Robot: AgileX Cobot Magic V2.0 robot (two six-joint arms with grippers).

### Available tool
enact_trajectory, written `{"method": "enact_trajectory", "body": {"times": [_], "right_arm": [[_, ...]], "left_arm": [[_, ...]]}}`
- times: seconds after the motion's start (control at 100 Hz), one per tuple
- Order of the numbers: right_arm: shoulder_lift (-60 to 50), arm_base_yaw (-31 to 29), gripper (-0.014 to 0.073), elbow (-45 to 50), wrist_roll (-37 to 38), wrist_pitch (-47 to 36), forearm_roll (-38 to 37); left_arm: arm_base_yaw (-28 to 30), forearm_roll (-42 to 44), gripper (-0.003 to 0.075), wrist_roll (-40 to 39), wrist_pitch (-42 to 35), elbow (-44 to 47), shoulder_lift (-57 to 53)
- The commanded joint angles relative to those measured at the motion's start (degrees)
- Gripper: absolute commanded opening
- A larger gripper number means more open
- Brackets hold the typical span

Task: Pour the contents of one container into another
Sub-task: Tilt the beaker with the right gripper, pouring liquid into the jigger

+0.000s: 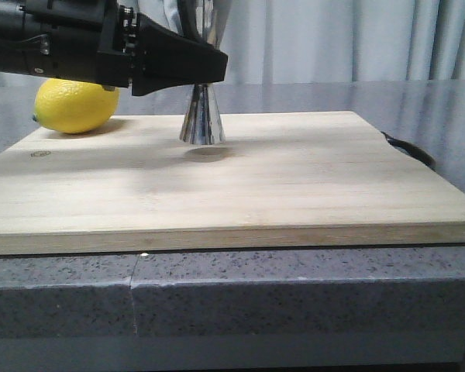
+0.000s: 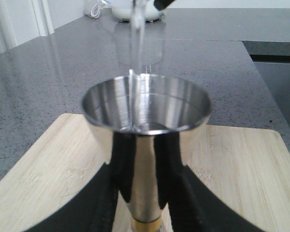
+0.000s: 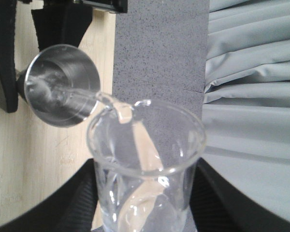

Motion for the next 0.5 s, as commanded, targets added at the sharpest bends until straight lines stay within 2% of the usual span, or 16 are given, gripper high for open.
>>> {"method": "enact_trajectory", "body": {"times": [0.0, 0.22, 0.49], "right_arm": [[-1.90, 0.08, 0.0304, -2.40, -0.64, -4.40, -1.41], [-1.90, 0.08, 0.0304, -2.40, -0.64, -5.02, -1.41], [-1.90, 0.08, 0.0304, -2.40, -4.08, -5.31, -1.41]], "left_arm": [[-0.47, -5.63, 0.0187, -0.05, 5.94, -1.75, -2.34], [-0.47, -5.63, 0.0187, -0.05, 5.94, -1.75, -2.34], [-0.47, -5.63, 0.0187, -0.05, 5.94, -1.75, -2.34]]}}
